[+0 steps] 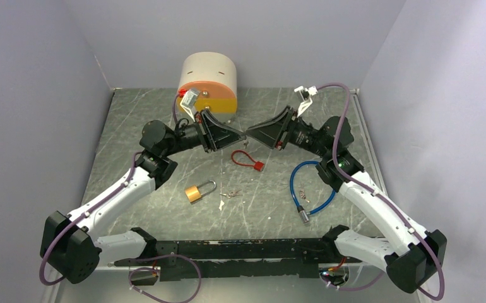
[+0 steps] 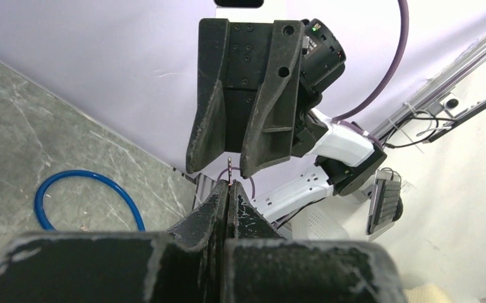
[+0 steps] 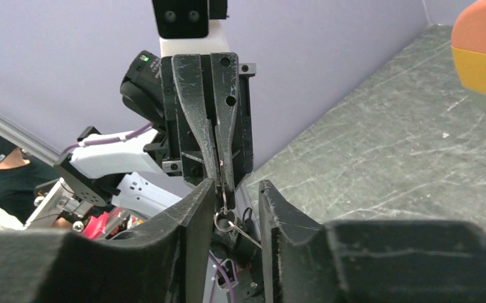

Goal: Unlock with the key

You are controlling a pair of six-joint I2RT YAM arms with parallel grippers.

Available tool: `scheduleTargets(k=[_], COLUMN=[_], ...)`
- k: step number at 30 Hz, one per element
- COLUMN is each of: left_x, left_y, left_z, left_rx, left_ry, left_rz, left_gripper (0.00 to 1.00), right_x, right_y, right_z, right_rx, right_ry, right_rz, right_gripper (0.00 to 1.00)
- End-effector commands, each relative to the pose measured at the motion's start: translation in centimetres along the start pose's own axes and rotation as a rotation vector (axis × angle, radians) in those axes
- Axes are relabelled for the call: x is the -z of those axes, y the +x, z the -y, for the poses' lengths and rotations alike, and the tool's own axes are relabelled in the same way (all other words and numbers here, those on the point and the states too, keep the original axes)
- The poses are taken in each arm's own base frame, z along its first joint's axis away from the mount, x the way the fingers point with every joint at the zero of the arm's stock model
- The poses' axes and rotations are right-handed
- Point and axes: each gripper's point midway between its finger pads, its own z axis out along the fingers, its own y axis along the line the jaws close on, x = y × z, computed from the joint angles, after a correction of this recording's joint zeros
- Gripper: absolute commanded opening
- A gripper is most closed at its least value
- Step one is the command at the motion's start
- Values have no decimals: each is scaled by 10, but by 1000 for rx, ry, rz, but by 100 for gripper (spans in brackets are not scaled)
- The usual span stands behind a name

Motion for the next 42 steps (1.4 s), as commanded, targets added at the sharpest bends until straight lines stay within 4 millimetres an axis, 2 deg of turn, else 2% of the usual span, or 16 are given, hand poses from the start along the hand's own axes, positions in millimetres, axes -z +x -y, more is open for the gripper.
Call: scheduleTargets(k=[1, 4, 6, 9, 13, 23, 26, 28, 30, 33, 35, 38, 42], left_x=[0, 0, 0, 0, -1, -4, -5, -4, -5, -6, -7, -8, -8], left_y=[-14, -15, -16, -18, -20, -26, -27, -27, -29, -33, -34, -35, -34], left_z=[16, 15, 15, 15, 16, 22, 23, 22, 22, 24, 25, 26, 25], left_rx=[-28, -24, -25, -24, -18, -31, -27, -30, -35, -44, -47, -46, -53], left_ry=[39, 33, 31, 29, 33, 54, 56, 55, 53, 53, 56, 61, 54], left_rz=[62, 71, 78, 86, 87, 96, 95, 96, 108, 112, 108, 110, 103], left_gripper=[2, 3, 3, 2, 2, 3, 3, 3, 3, 2, 3, 2, 3], right_x=[2, 4, 5, 7, 7, 1, -1, -3, -5, -4, -4, -4, -4], right_y=[-20, -15, -11, -7, -5, -4, -6, -7, -6, -3, 0, 3, 6], right_z=[-23, -28, -30, -31, -29, -24, -22, -24, -23, -22, -20, -18, -17], right_rx=[35, 56, 64, 75, 96, 203, 222, 227, 235, 239, 240, 244, 253], right_ry=[-80, -114, -132, -137, -126, -93, -82, -90, -90, -91, -94, -94, -101], right_rz=[80, 64, 44, 30, 12, -83, -90, -110, -132, -151, -165, -186, -209], right_gripper=[33, 30, 36, 51, 57, 54, 37, 30, 32, 49, 54, 53, 41])
